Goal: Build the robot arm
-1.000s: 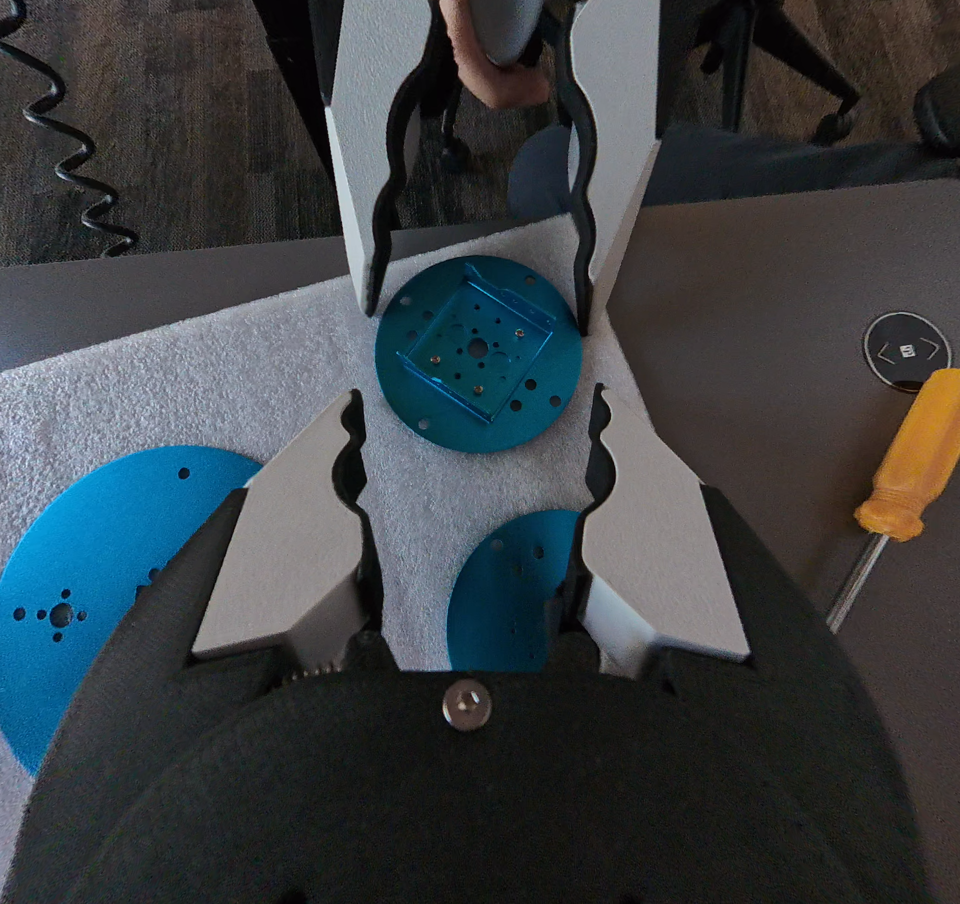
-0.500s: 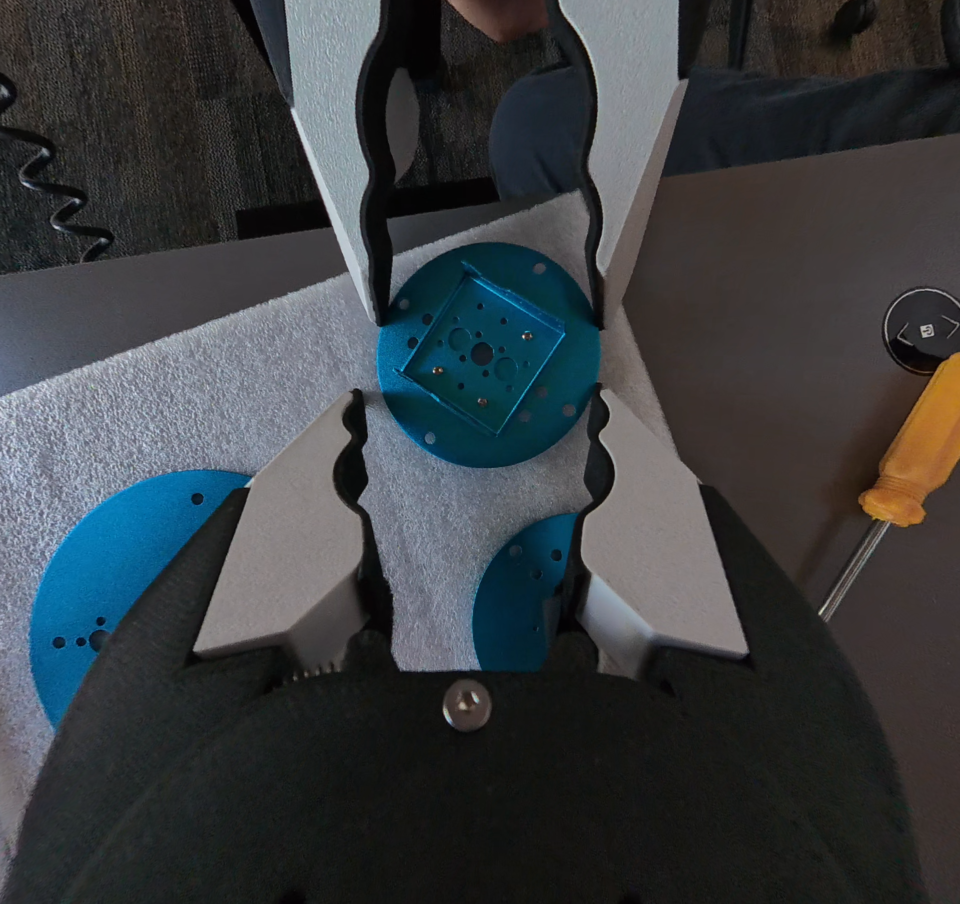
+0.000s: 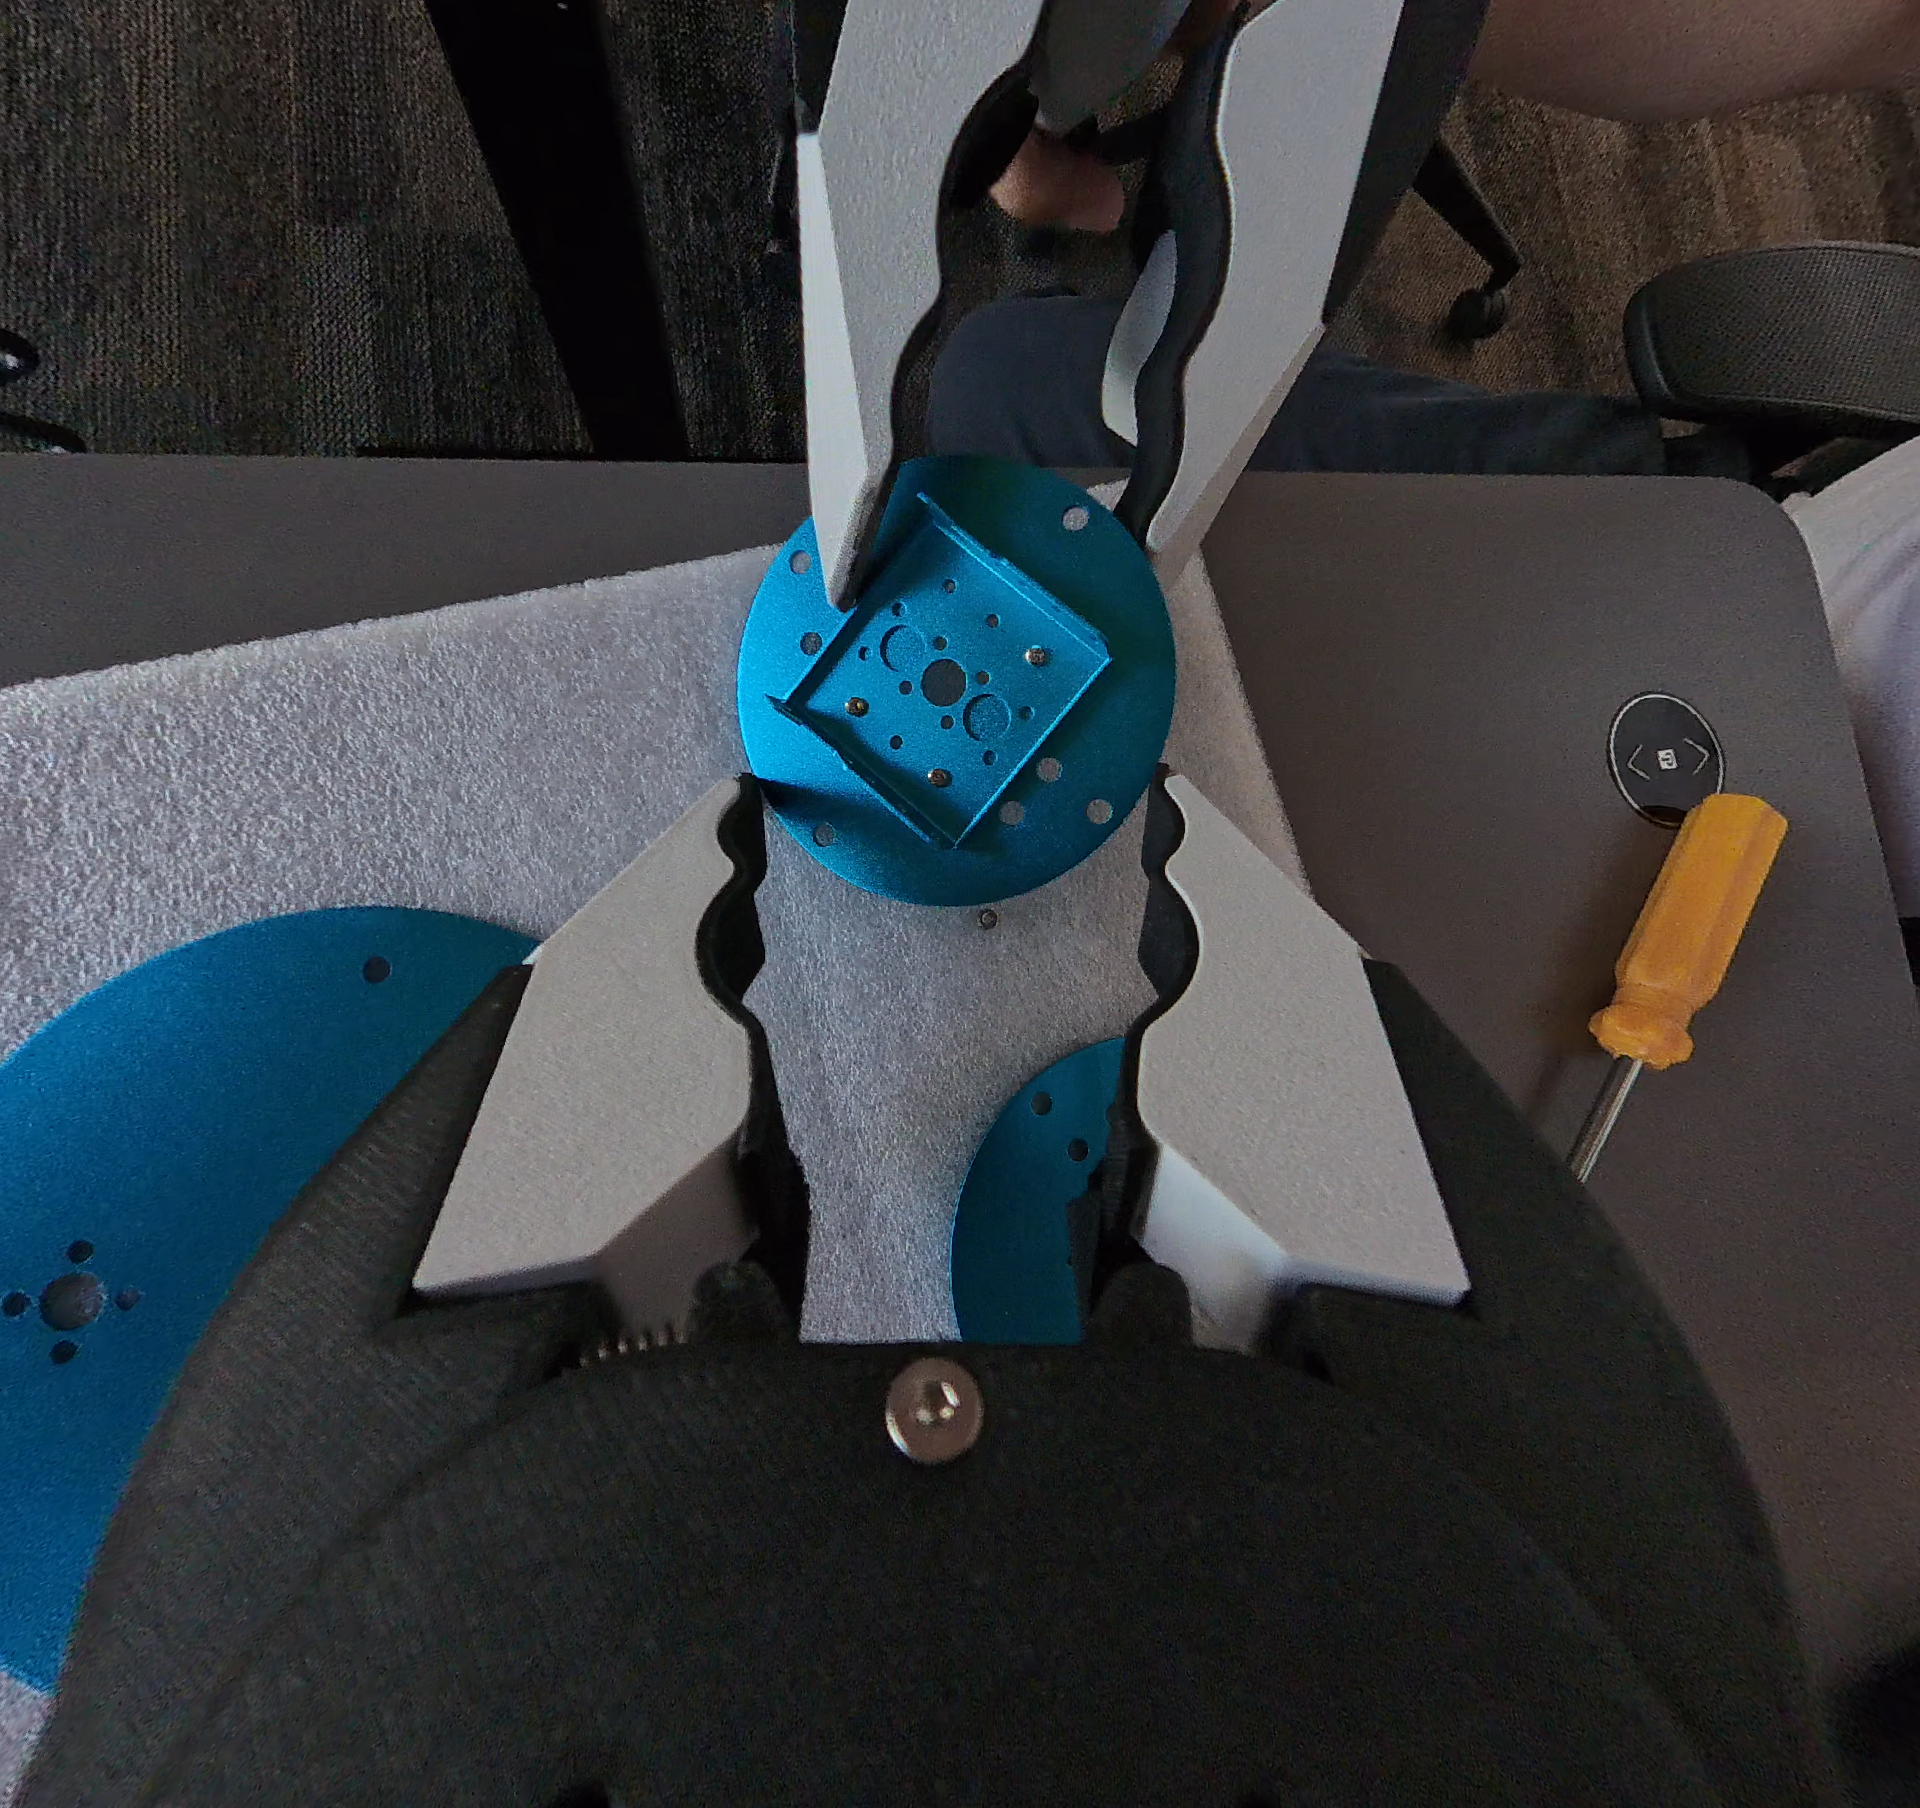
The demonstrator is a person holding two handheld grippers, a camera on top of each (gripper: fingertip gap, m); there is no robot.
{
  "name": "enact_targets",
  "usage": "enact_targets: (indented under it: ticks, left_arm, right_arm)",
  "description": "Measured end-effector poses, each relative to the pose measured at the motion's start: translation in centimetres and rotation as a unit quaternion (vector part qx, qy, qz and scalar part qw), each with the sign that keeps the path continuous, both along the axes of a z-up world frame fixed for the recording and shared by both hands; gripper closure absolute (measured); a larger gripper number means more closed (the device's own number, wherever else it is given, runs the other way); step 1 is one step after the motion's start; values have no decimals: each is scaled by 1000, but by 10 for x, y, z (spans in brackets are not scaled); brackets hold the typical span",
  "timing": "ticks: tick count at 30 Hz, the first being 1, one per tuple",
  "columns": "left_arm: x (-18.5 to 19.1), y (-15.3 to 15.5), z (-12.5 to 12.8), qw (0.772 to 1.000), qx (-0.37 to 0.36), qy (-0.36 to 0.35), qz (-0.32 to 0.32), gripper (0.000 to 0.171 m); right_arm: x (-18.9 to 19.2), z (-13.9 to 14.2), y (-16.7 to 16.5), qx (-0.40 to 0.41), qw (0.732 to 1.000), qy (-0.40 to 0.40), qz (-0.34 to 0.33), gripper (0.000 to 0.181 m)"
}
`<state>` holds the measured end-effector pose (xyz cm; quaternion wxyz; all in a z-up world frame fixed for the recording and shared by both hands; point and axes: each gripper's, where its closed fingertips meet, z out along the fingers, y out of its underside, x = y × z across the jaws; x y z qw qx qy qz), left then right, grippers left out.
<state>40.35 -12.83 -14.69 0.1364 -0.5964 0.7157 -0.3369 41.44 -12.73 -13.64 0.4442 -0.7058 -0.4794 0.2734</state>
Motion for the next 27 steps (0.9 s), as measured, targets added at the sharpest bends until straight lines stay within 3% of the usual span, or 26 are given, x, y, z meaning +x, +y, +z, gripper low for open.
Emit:
enact_targets:
  ticks: [3, 7, 9, 15, 18, 22, 27]
  left_arm:
    - [-1, 0, 0, 1000, 3, -5, 0, 99]
    - [-1, -1, 0, 1000, 1, -8, 0, 99]
    - [-1, -2, 0, 1000, -3, -10, 2, 99]
    - [-5, -3, 1, 1000, 4, -16, 6, 96]
    - [-15, 1, 2, 998, 56, -10, 1, 95]
    - [-20, 11, 18, 988, 139, -60, 4, 109]
    - [-22, 20, 19, 951, 296, -72, -52, 121]
  right_arm:
    - [-1, -1, 2, 30, 999, -36, -1, 137]
    - [-6, 3, 1, 142, 986, -86, 5, 139]
    - [-6, 0, 1, 186, 974, -128, 11, 151]
    - [-11, -2, -1, 184, 971, -145, 36, 156]
    - [-11, 0, -1, 162, 978, -127, 40, 157]
    - [-10, 3, 0, 137, 984, -103, 45, 158]
    - [-12, 4, 0, 122, 987, -85, 52, 157]
